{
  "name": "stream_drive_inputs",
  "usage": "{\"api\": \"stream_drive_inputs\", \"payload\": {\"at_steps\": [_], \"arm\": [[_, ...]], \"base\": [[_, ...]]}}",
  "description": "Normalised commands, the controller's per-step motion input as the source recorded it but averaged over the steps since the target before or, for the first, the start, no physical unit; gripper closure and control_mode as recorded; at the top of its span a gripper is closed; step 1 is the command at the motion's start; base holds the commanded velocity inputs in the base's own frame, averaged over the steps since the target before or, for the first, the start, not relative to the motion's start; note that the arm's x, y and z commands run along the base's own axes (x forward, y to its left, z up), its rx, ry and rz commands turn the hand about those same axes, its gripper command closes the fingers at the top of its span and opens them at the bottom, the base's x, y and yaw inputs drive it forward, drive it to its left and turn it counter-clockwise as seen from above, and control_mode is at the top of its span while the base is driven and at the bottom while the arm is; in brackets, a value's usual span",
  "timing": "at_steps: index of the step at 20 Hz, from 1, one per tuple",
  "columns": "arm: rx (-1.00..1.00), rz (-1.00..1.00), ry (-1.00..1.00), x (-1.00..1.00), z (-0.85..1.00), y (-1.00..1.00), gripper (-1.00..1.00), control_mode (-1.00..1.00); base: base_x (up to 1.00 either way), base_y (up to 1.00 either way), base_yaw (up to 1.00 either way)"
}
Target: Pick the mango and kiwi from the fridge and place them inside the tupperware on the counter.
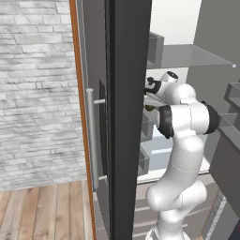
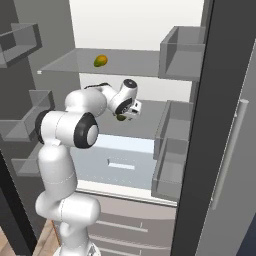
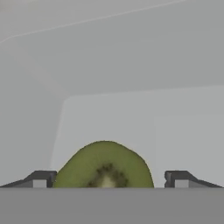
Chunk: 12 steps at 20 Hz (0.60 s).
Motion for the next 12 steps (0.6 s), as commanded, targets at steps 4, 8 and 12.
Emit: {"api": "stream_drive_inputs", "payload": {"at_steps": [4,8,12], "arm": [[0.0,0.0,0.0,0.06,-0.29,0.09,-1.0,-1.0],[0.0,0.0,0.0,0.06,-0.35,0.13,1.0,-1.0],[0.0,0.0,0.0,-0.01,-0.24,0.1,1.0,-1.0]], "base": [[0.0,0.0,0.0],[0.0,0.0,0.0],[0.0,0.0,0.0]]}}
